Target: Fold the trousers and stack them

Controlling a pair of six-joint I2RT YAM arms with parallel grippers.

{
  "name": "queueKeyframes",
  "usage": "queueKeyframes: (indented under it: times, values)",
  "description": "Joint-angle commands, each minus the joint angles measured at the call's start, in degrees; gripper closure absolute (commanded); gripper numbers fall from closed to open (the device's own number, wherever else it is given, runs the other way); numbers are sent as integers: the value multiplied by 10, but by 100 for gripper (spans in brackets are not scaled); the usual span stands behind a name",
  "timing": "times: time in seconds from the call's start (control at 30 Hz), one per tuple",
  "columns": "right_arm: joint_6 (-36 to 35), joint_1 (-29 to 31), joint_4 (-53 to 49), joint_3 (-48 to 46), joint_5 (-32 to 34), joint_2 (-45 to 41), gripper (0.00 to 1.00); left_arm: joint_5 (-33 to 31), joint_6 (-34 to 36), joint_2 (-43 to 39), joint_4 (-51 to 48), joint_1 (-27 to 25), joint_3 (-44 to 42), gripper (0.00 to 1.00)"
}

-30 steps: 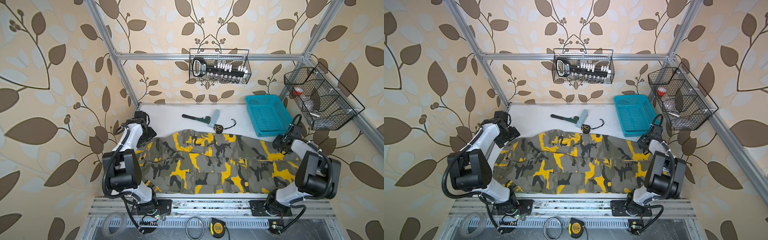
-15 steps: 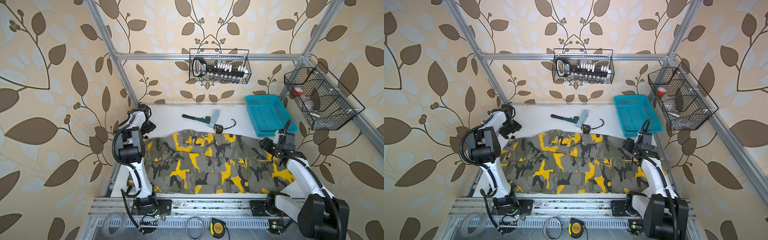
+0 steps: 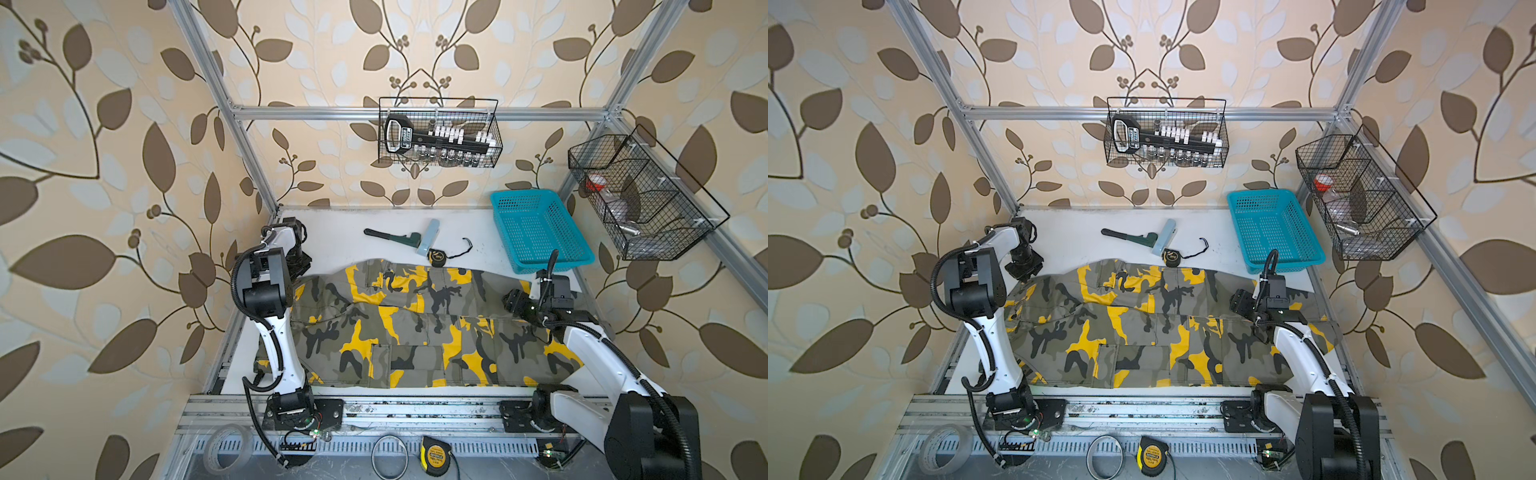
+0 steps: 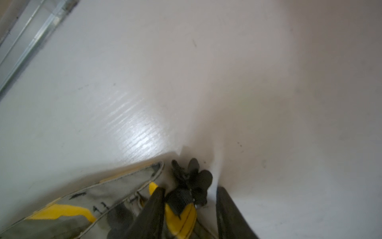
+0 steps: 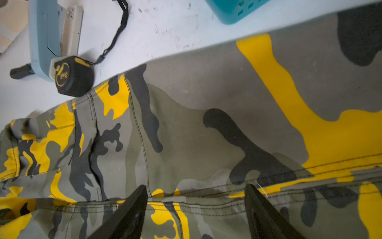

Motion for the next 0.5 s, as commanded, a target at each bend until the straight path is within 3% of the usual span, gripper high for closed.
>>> queueKeyframes:
  times: [0.0, 0.1, 0.13, 0.47]
  values:
    - [13, 4, 4, -23, 9, 5, 25, -9, -1, 19, -6, 5, -19, 73]
    - [19, 4, 11, -29, 31, 22, 25, -8, 7, 19, -9, 7, -14, 97]
    - [26, 4, 18, -32, 39, 29, 25, -9, 8, 15, -13, 8, -8, 100]
    - [83, -15, 69, -14, 105, 168, 30, -64, 31, -72, -62, 26, 71, 100]
